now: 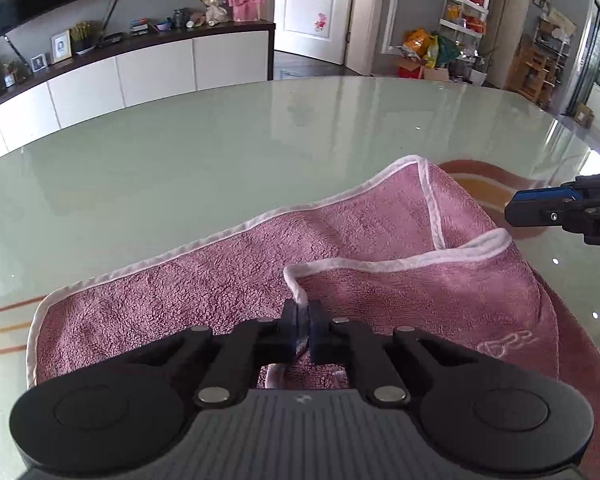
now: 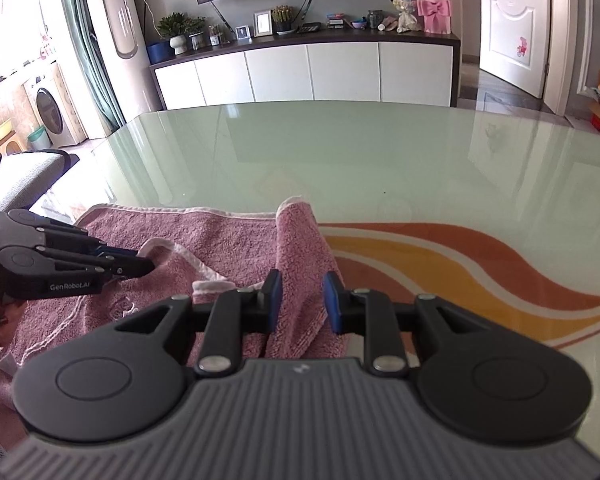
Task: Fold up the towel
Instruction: 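Lift the held towel edge with the left tool and fold it across the towel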
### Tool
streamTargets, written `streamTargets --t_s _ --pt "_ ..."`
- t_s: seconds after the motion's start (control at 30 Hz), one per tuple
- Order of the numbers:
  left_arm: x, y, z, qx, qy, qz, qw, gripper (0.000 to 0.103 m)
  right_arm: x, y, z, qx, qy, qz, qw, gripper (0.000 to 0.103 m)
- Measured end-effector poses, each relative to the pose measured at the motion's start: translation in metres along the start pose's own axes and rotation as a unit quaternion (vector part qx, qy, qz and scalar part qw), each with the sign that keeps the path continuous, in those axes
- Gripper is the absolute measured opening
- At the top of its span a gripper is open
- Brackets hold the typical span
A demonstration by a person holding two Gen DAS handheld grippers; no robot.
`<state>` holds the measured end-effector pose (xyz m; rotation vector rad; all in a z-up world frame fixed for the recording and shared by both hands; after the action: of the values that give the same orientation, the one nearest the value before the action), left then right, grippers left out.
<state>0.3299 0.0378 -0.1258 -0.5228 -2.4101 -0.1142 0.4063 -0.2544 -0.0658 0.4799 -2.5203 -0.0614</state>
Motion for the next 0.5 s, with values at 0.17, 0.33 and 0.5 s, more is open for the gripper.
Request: streamTargets --t_s 0.17,0.33,0.5 --pt "0.011 0.005 -0.005 0.014 -0.017 0.005 0.9997 0.004 -0.001 -0.001 -0.003 -0.003 -0.007 -0.002 1.000 0.022" --pt "0.034 0.015 -0.019 0.024 -0.046 -0.006 0.9987 0.004 -0.005 -0.002 -0.010 -0.006 -0.015 -0.004 1.000 0.022" --pt "0.058 0.038 -0.029 0.037 -0.071 -0.049 0.9956 0.004 -0.011 -0.003 -0.021 -0.001 -0.024 0.000 1.000 0.023"
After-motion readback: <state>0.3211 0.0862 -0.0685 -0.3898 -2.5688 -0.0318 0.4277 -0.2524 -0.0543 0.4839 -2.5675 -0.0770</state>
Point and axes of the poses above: each gripper's, at about its wrist camera, not at the fingertips, and x roughly against the way its jaws point, y to its left, z to its underside, the point moved 1 cm from there along -x, roughly the way its jaws point, and after that the axes turned 9 degrees about -y, right-handed, at the moved point
